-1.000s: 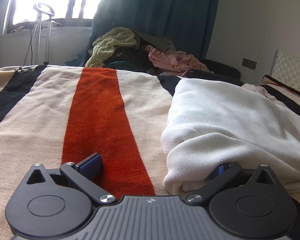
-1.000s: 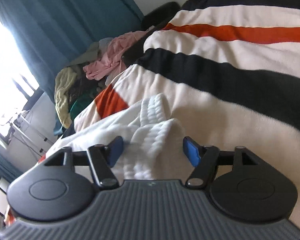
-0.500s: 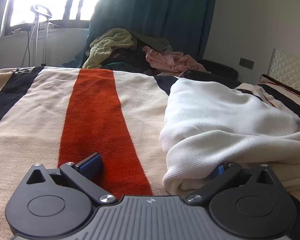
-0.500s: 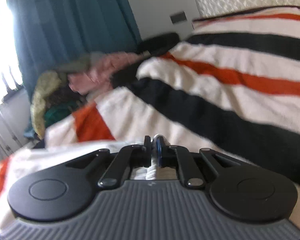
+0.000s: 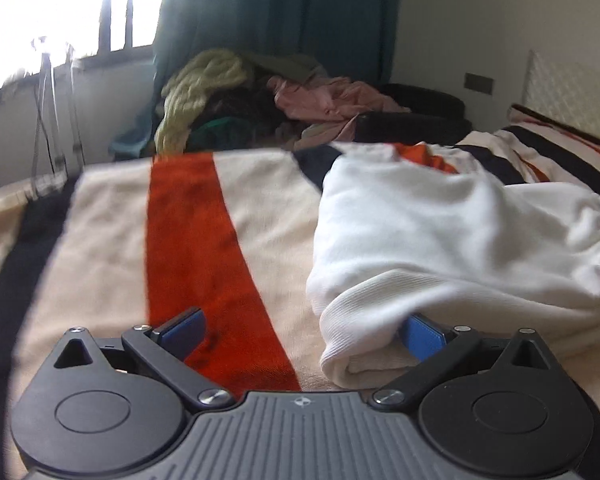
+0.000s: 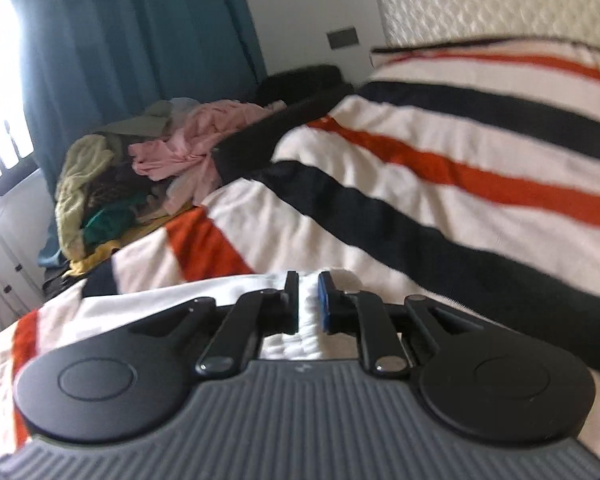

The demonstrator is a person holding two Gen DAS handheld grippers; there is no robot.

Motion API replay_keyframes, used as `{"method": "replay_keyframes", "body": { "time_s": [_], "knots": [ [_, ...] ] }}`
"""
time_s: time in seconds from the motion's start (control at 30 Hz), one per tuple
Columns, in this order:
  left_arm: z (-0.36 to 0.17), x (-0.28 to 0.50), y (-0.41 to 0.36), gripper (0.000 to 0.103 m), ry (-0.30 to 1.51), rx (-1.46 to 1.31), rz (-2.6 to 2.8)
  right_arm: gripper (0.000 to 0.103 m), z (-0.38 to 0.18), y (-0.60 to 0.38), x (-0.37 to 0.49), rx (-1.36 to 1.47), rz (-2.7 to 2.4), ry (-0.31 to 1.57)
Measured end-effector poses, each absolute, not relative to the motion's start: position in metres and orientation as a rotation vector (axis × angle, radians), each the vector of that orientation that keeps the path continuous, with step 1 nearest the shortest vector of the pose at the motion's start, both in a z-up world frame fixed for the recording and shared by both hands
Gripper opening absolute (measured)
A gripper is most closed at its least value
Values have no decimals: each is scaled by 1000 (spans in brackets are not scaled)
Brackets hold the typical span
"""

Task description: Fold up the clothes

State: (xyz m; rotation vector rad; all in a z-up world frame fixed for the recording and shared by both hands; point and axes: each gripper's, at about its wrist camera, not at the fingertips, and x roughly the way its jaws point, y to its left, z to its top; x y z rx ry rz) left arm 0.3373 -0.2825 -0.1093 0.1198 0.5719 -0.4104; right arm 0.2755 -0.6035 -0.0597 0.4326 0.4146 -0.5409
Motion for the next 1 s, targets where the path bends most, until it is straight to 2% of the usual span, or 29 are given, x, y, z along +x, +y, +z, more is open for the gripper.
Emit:
{"method": "replay_keyframes", "body": {
  "time_s": [0.33, 0.53, 0.57, 0.6, 0.63, 0.7, 0.73, 1.0],
  "knots": [
    [28, 238, -250, 103, 425, 92, -446, 14, 61, -513, 182, 377, -421, 354],
    [93, 163, -233, 103, 338, 112, -489, 14, 103, -452, 110, 279, -367, 318],
    [101, 149, -230, 103, 325, 120, -493, 18, 108, -442, 97, 257, -357, 308],
    [109, 135, -226, 103, 314, 126, -495, 32, 112, -432, 84, 241, -347, 296],
    [115, 122, -222, 103, 304, 130, -499, 42, 114, -425, 70, 236, -337, 279],
    [124, 97, -212, 103, 293, 129, -509, 78, 116, -410, 44, 228, -316, 248],
    [128, 86, -206, 103, 291, 119, -512, 84, 114, -404, 33, 229, -304, 236],
    [128, 4, -171, 103, 280, 62, -554, 83, 76, -358, -37, 186, -275, 166]
  ]
}}
